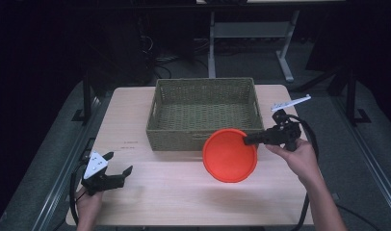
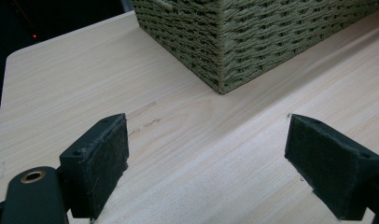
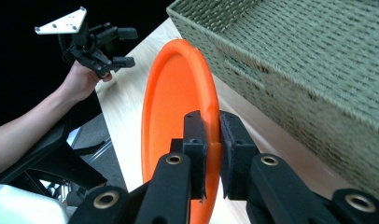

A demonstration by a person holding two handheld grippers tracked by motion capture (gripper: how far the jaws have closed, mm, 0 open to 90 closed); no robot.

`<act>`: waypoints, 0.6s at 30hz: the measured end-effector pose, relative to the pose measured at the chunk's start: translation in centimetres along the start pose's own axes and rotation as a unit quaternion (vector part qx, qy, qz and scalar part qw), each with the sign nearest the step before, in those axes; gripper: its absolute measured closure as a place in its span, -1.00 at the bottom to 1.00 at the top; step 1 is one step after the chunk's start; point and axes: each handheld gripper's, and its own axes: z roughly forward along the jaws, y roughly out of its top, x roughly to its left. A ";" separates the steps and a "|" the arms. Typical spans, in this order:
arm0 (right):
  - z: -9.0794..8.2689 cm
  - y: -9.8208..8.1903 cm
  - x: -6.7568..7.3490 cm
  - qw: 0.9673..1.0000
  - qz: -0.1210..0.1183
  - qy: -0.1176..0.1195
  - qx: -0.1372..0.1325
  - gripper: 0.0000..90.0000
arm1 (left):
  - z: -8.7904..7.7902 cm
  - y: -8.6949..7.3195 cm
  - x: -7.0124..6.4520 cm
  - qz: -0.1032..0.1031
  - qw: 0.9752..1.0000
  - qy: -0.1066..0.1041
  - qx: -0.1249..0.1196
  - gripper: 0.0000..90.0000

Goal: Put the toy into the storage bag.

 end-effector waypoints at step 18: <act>-0.2 4.6 1.6 1.000 -0.021 -0.008 0.004 0.82 | -0.2 0.0 -0.1 0.001 1.000 0.003 -0.004 -0.71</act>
